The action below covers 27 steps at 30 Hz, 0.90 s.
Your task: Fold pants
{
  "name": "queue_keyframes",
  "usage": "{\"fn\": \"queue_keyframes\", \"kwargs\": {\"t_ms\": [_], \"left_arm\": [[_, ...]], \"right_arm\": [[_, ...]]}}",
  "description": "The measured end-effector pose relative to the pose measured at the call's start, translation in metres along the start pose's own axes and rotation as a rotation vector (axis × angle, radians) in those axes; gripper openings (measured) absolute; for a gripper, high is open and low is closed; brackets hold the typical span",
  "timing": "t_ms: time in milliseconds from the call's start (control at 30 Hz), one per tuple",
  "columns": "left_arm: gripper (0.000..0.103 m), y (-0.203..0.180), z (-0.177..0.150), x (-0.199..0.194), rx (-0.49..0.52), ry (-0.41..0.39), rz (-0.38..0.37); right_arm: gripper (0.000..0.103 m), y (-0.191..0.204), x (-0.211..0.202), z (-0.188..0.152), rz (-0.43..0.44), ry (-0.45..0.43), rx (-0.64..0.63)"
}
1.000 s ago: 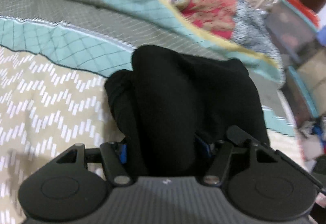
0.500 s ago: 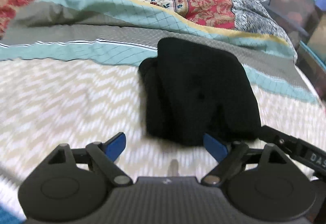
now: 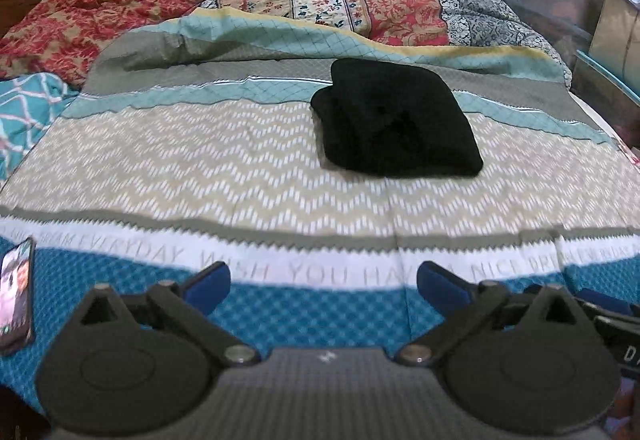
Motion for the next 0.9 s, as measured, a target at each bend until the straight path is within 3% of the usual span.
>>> {"fn": "queue_keyframes", "kwargs": {"t_ms": [233, 500, 900], "left_arm": [[0.103, 0.002, -0.028, -0.016, -0.020, 0.004, 0.028], [0.103, 0.004, -0.051, -0.039, -0.013, -0.044, 0.108], [0.103, 0.012, -0.053, -0.059, -0.024, -0.129, 0.172]], "right_arm": [[0.095, 0.009, -0.020, -0.023, -0.013, -0.024, -0.032], [0.095, 0.006, -0.036, -0.051, -0.040, -0.054, -0.027], [0.095, 0.010, -0.046, -0.058, -0.039, -0.094, -0.042]]}}
Point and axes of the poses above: each gripper's, at about its wrist camera, not at the fingertips, and x roughly the way its jaws point, y to its left, z to its top, the point moved 6 cm from there along x, roughly the way its jaws point, and after that the axes turned 11 degrees about y, right-handed, at the moved point
